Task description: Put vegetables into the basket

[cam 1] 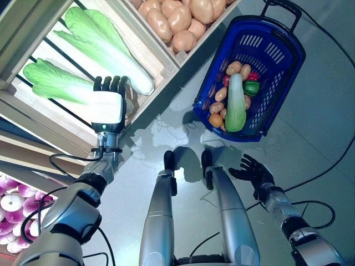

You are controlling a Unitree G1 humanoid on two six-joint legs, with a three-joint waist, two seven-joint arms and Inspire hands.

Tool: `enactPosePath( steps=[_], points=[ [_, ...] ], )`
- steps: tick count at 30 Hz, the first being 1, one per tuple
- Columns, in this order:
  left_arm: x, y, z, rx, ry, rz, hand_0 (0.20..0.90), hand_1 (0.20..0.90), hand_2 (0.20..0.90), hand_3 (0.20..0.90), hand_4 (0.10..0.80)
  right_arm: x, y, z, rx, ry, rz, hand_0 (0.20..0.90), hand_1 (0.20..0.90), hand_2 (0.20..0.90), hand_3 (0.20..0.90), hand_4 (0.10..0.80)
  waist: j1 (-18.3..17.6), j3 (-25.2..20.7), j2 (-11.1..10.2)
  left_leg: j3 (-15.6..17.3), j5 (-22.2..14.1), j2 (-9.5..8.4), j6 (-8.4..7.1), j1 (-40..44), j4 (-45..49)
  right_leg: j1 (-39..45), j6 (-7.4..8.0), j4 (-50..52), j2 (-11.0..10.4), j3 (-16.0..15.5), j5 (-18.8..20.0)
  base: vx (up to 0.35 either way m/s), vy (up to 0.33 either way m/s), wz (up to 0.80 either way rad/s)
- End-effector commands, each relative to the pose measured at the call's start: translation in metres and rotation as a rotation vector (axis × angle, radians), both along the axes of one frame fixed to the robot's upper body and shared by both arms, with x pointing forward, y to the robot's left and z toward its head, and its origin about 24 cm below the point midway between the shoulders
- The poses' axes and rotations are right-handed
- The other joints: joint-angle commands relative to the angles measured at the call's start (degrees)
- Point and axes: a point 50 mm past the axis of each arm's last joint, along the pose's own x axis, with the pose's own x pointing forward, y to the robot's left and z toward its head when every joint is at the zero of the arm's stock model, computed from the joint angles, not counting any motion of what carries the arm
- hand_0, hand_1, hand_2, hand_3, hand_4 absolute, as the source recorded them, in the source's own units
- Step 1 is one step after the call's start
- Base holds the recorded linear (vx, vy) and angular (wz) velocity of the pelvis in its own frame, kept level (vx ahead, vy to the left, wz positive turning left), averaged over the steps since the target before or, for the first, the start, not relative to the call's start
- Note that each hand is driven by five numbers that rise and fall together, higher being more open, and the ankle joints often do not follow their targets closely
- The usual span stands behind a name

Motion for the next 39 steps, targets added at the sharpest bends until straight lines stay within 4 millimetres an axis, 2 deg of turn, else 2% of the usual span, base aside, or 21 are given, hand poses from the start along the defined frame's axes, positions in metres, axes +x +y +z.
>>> enactPosePath(
  steps=[1,11,21,29,39],
  points=[
    [-0.002,0.026,0.023,0.005,-0.073,0.11,0.9,0.9,0.9,0.9,0.8,-0.009,-0.013,0.008,0.002,-0.089,-0.055,0.9,0.9,0.9,0.9,0.8,0.3,-0.2,-0.2,2.0,-1.0,-1.34,2.84,-1.5,2.6,3.6,0.04,-4.1,0.3,0.8,3.3,0.0,0.0,0.0],
    [-0.007,0.033,0.016,0.049,0.002,0.114,0.9,0.9,0.9,0.9,0.8,-0.007,-0.015,0.013,-0.004,-0.112,-0.059,0.9,0.9,0.9,0.9,0.8,0.5,-0.2,0.7,2.4,-0.8,-1.78,2.6,-1.2,1.0,3.7,0.18,-5.9,-0.2,0.7,3.8,0.01,0.015,0.0],
    [-0.02,0.025,0.028,0.114,-0.104,0.003,0.9,0.9,0.9,0.9,0.8,-0.019,-0.022,0.007,-0.001,-0.111,-0.095,0.9,0.9,0.9,0.9,0.8,2.0,-0.2,2.4,2.6,-1.2,-2.29,2.73,-1.2,1.0,3.7,0.06,-5.8,-1.0,-0.1,3.4,0.002,-0.002,0.0],
    [-0.028,0.025,0.014,0.081,-0.018,0.006,0.9,0.9,0.9,0.9,0.8,-0.023,-0.027,0.006,-0.007,-0.107,-0.106,0.9,0.9,0.9,0.9,0.8,2.8,-0.2,3.4,2.5,-1.0,-2.47,2.94,-1.0,0.5,3.7,-0.02,-5.4,-1.5,-0.7,2.9,0.013,-0.004,0.02],
    [-0.028,0.033,-0.005,0.07,0.092,0.063,0.9,0.9,0.9,0.9,0.8,-0.019,-0.024,0.008,-0.004,-0.111,-0.093,0.9,0.9,0.9,0.9,0.8,2.6,-0.2,2.5,2.6,-0.8,-2.12,3.19,-1.4,0.7,3.5,-0.06,-4.8,-1.2,-1.1,3.1,0.009,-0.002,0.01]
  ],
)
